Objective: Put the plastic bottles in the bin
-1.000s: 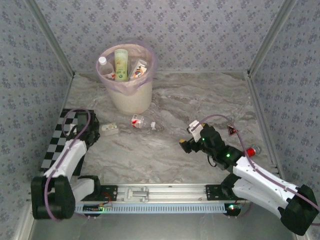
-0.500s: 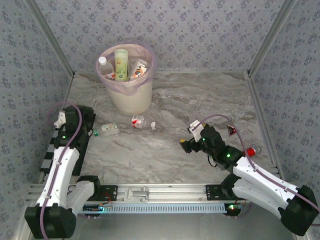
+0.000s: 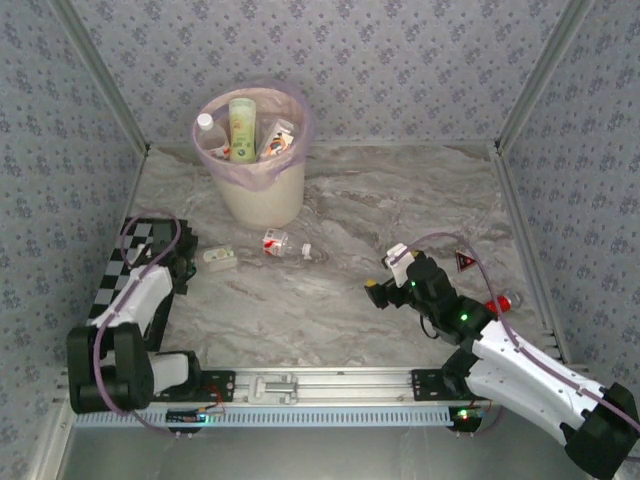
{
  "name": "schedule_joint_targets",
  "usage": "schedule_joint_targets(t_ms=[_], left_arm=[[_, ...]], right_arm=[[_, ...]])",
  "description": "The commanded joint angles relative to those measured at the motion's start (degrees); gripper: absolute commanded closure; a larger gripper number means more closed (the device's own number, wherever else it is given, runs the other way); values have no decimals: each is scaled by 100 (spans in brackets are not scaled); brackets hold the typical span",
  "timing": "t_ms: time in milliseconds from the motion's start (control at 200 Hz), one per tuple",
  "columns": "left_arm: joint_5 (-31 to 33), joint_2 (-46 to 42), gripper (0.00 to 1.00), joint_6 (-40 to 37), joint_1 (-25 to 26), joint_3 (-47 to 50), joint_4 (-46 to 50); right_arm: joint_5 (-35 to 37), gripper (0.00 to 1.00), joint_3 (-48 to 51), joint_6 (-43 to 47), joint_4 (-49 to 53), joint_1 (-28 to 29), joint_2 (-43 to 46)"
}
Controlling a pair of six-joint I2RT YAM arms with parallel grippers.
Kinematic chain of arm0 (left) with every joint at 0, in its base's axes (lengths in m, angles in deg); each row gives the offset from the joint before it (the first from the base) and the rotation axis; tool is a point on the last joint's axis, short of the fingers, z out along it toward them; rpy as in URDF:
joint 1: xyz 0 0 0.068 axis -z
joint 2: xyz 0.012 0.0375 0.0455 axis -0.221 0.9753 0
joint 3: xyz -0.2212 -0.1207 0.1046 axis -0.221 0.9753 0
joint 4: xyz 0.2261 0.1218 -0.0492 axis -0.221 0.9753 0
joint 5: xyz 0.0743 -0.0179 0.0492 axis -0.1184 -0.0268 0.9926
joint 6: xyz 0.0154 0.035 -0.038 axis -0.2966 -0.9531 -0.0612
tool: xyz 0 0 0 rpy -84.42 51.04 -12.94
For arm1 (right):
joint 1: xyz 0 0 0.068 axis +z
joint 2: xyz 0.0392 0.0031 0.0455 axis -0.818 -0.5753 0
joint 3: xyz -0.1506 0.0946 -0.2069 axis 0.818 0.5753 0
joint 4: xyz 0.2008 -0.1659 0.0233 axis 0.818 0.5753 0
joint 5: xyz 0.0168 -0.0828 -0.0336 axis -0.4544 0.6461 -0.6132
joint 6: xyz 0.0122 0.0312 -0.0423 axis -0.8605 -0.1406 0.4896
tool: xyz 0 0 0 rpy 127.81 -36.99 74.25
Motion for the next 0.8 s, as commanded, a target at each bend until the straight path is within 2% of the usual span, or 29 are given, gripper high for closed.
schedule_joint_targets(t_ms=[0,95,210,455,585,795], left_arm=[[-338,321,3,15,-23,-120,-464],[-603,612,7,95,-22,-109,-601],[-552,768,25,290,-20,-15,-594],[-528,666,49,281,-22,-169,-291],[-531,174,54,140,-20,-350,80],[-119,-1331,62,-500,-20,-1102,1029]], right_arm=[[113,0,27,-91,122,-52,61],[87,0,2,-65,82,-79,-18],[51,0,-17,-72,65,-76,-78],[61,0,-43,-52,90,-135,-99],[8,0,-36,-67,16,-159,-176],[-44,0,-73,-31,-104,-190,-345]])
